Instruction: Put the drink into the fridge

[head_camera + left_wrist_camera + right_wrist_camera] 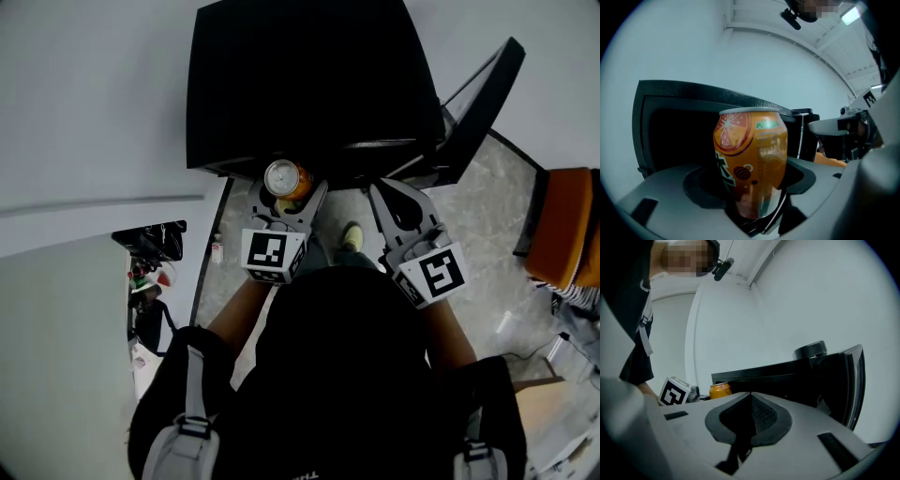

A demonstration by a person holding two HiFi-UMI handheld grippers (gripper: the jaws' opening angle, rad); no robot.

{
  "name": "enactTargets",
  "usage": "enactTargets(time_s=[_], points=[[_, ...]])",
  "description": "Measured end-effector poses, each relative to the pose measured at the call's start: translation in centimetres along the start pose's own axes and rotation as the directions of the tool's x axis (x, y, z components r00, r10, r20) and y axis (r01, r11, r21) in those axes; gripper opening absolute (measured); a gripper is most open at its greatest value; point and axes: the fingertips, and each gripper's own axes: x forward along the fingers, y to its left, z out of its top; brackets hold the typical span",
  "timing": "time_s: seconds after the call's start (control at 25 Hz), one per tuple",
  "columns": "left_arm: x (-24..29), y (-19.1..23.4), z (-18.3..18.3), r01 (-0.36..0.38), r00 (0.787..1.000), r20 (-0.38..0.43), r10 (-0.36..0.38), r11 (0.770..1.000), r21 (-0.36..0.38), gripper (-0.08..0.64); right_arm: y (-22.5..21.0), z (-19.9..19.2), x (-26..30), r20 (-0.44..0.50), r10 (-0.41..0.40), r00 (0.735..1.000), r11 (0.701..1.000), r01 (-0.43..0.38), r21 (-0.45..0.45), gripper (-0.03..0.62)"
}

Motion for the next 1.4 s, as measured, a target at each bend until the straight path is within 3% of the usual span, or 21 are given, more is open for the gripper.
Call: enactTargets(time_s=[0.44,1.04,1.4], points=[[2.6,2.3,-1.7,-0.037,0.999,-0.034,0.038,0.999,0.022,0.344,0.4,-0.2,0.7,-0.008,0.000,1.000,1.000,0.000,0.004,0.014],[4.3,3.7,-0.3,-0.077,0.997,-0.007,0.078,0.996,0.044,0.345,-0.3,-0.2,0.0,-0.022,-0.034,0.999,0.999,0.034,0.018,0.014],[5.2,4.5,0.0,-0.082,0.997,-0.006,0.083,0.994,0.069,0.345,-1.5,0.6,-1.3,0.023,-0.060,0.998,0.998,0.060,0.017,0.014]])
